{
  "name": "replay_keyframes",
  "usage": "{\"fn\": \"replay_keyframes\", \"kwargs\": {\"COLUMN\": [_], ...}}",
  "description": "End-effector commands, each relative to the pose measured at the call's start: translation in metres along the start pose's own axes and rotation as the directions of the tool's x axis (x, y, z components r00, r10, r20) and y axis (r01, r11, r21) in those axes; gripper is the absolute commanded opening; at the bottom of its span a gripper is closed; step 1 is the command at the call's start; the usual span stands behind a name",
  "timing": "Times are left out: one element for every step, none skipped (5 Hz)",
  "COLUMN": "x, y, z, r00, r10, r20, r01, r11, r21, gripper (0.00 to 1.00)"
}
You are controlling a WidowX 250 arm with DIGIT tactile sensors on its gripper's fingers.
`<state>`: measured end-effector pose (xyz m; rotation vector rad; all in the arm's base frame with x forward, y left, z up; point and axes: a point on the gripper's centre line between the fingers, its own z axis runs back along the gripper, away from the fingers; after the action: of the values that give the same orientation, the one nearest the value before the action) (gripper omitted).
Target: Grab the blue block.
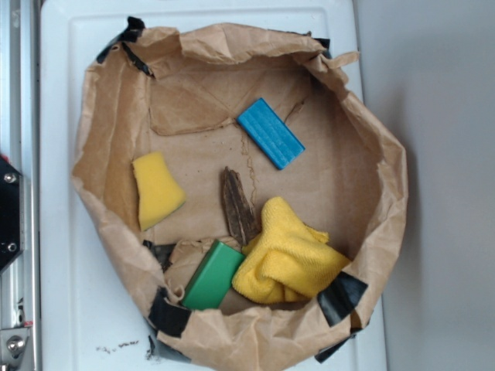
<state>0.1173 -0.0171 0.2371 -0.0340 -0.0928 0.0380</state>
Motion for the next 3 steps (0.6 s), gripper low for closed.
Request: {"fn": "replay_keyframes", "kwargs": {"x": [0.000,-0.049,-0.049], "y": [0.000,0.002,0.002], "z": [0.000,0.015,0.015], "r00": [1.000,1.000,1.000], "r10": [0.000,0.012,0.012], "r20": [0.000,0.028,0.028], "r01": [0.000,-0.011,-0.011], "r11": [1.000,1.000,1.000], "r21": [0.000,-0.027,-0.027], "gripper": [1.00,1.00,1.00]}}
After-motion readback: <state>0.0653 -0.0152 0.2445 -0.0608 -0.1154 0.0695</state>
